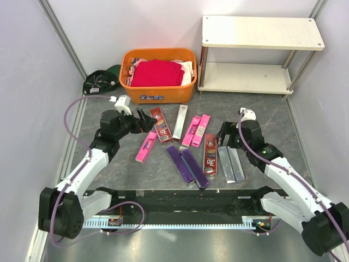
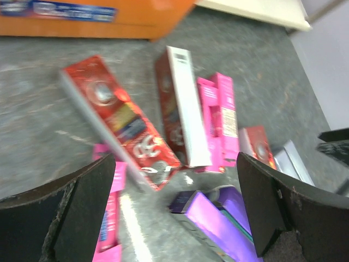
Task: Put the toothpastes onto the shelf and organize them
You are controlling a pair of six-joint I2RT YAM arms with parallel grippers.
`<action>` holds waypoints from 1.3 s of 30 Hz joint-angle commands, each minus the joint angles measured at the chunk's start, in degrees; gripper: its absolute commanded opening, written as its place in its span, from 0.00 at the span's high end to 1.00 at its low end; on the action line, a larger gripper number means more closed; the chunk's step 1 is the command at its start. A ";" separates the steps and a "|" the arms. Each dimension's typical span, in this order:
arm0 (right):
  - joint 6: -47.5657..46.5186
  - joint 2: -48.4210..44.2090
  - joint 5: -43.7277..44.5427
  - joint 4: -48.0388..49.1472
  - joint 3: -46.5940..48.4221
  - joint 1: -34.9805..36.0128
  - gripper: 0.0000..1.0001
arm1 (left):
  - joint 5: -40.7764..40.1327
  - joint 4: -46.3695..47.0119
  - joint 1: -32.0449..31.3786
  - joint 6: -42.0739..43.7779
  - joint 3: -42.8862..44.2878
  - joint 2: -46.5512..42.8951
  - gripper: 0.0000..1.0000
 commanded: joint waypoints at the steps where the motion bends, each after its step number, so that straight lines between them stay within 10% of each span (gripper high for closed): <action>1: 3.72 0.33 8.74 -8.81 5.10 5.76 0.09 | -4.62 -3.96 -7.70 1.76 6.01 3.20 0.00; 10: 15.50 2.52 14.82 -20.33 4.05 17.54 0.29 | -6.04 -3.71 -14.14 1.24 9.27 8.40 0.00; 22: 25.79 9.38 27.03 -31.14 4.58 27.23 0.32 | -5.60 -3.27 -14.58 1.24 8.13 8.57 0.00; 39: 25.89 12.63 22.21 -20.00 -4.91 27.23 0.35 | -4.98 -1.60 -14.58 0.89 6.81 9.80 0.00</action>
